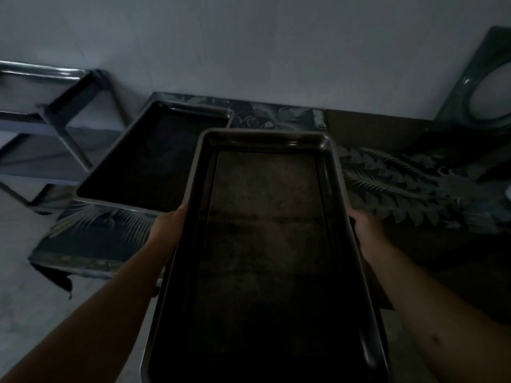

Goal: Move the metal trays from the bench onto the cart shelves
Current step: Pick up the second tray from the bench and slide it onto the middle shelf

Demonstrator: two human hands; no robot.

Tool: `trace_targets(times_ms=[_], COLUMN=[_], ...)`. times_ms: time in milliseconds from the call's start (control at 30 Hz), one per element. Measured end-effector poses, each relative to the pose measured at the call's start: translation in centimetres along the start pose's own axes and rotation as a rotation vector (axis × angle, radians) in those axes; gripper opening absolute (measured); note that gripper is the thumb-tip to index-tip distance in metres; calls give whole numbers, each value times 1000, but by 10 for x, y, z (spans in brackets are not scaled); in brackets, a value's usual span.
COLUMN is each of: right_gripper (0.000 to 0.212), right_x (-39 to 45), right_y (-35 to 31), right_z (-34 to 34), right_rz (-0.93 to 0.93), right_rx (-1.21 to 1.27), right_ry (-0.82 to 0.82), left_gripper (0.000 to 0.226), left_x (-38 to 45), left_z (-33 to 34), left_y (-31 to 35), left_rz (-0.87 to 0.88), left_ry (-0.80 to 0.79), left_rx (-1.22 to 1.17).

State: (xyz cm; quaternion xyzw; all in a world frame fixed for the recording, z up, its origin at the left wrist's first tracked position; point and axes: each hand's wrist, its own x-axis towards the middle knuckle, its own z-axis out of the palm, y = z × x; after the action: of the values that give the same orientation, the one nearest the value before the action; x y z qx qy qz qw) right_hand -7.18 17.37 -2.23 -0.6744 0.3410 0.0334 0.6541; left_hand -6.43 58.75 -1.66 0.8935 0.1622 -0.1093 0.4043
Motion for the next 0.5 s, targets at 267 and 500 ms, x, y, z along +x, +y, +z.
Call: trace_targets(times_ms=[267,500], right_gripper=[20,21], right_x=[-2,-53], right_y=[-30,-21], right_z=[89,249], right_rz=[-65,-239], right_rx=[-176,-420], right_ry=[-254,-683], left_gripper=[23,37], left_x=[-62,-190], left_z=[-45,-81], left_y=[-55,-146], left_rz=[-140,-542], left_ry=[203,680], left_rx=[-118,-503])
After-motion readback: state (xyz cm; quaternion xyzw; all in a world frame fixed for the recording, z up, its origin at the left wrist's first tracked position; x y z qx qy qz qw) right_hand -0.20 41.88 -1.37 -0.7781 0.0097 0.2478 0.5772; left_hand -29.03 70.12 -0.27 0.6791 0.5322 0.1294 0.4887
